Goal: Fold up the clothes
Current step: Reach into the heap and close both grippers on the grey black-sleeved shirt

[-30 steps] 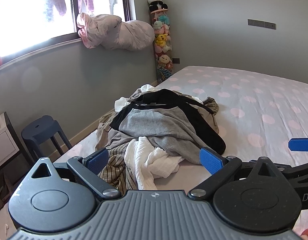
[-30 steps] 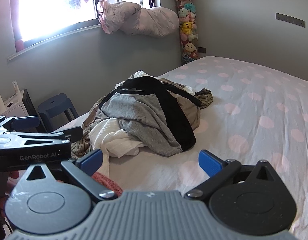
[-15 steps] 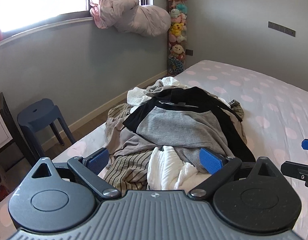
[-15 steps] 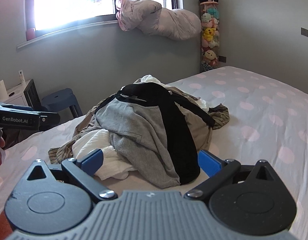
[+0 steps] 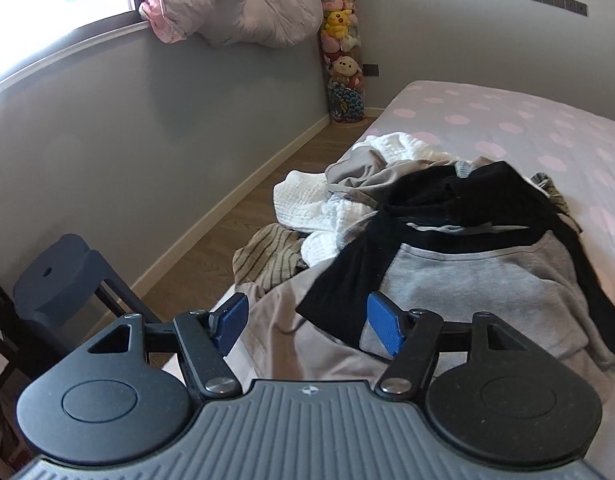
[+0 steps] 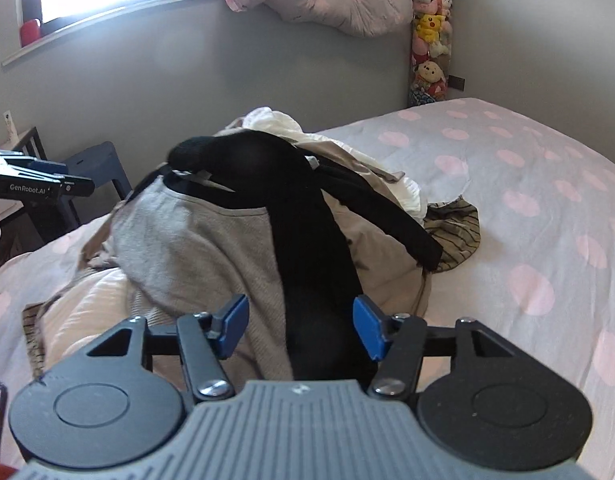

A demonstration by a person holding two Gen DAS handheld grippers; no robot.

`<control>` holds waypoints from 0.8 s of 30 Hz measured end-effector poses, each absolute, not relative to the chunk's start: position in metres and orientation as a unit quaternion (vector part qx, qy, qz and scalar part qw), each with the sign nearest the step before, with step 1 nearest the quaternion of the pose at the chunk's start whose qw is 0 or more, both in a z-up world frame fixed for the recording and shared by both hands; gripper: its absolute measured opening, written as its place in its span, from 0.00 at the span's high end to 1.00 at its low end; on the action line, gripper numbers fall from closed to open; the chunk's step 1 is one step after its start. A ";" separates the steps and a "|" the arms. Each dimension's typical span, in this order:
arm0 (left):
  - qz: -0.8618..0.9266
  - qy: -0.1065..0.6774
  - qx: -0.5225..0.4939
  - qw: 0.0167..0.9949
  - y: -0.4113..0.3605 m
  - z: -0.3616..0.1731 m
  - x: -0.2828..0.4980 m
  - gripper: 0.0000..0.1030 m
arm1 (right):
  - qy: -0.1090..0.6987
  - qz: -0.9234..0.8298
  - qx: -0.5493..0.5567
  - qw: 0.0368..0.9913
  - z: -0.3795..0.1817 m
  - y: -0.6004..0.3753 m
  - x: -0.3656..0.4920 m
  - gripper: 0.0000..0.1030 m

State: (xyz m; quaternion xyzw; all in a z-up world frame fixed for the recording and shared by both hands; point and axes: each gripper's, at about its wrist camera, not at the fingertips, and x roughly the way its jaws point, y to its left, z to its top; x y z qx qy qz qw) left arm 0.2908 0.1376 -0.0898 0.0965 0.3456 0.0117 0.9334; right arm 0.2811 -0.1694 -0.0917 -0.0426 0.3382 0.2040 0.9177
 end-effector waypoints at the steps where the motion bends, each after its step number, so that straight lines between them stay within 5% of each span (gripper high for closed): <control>1: 0.009 0.348 0.104 0.932 0.140 -0.094 0.301 0.37 | 0.340 0.204 -0.045 0.917 -0.096 -0.168 0.288 0.44; 11: -0.043 0.381 0.141 0.913 0.154 -0.132 0.350 0.50 | 0.363 0.209 -0.032 0.908 -0.130 -0.170 0.330 0.55; 14: -0.067 0.375 0.125 0.916 0.151 -0.135 0.348 0.53 | 0.362 0.216 -0.020 0.907 -0.129 -0.168 0.327 0.71; 17: -0.077 0.373 0.120 0.917 0.144 -0.137 0.345 0.68 | 0.359 0.218 -0.013 0.908 -0.125 -0.166 0.320 0.90; 24: -0.085 0.389 0.079 0.914 0.142 -0.137 0.343 0.89 | 0.327 0.201 -0.013 0.923 -0.112 -0.171 0.296 0.94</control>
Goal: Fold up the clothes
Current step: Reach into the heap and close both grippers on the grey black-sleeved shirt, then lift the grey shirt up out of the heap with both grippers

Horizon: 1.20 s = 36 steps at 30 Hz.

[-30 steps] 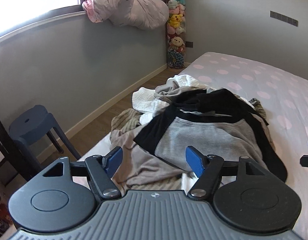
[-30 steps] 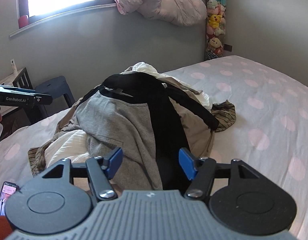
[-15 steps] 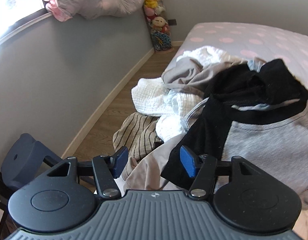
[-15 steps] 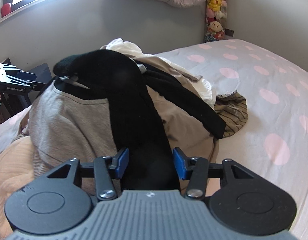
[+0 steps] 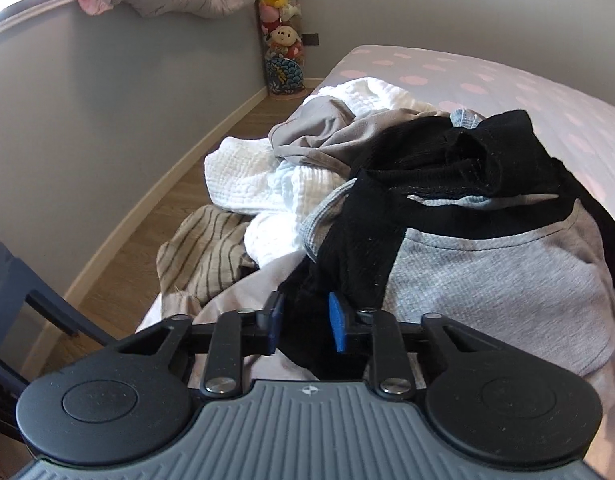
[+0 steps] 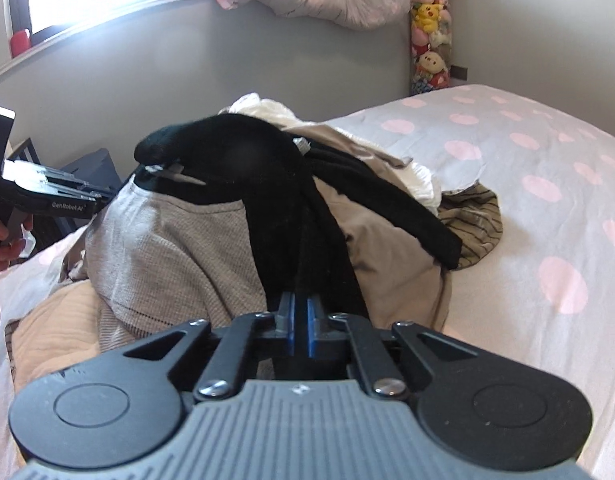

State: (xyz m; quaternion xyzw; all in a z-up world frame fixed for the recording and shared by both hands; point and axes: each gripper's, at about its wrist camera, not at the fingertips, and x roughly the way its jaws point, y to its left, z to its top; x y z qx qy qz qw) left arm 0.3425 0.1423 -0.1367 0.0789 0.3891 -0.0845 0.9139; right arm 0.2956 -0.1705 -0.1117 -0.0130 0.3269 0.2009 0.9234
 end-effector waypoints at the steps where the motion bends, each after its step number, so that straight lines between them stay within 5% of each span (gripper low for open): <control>1: -0.081 0.391 0.075 0.914 0.141 -0.135 0.342 0.93 | 0.322 0.199 -0.012 0.925 -0.109 -0.171 0.292 0.94; 18: -0.086 0.292 0.076 0.949 0.102 0.002 0.265 0.98 | 0.182 0.091 -0.021 0.979 -0.009 -0.231 0.213 0.95; 36: -0.198 0.079 0.073 0.974 -0.034 0.148 0.129 0.98 | -0.042 -0.046 -0.050 0.997 0.143 -0.350 -0.002 0.95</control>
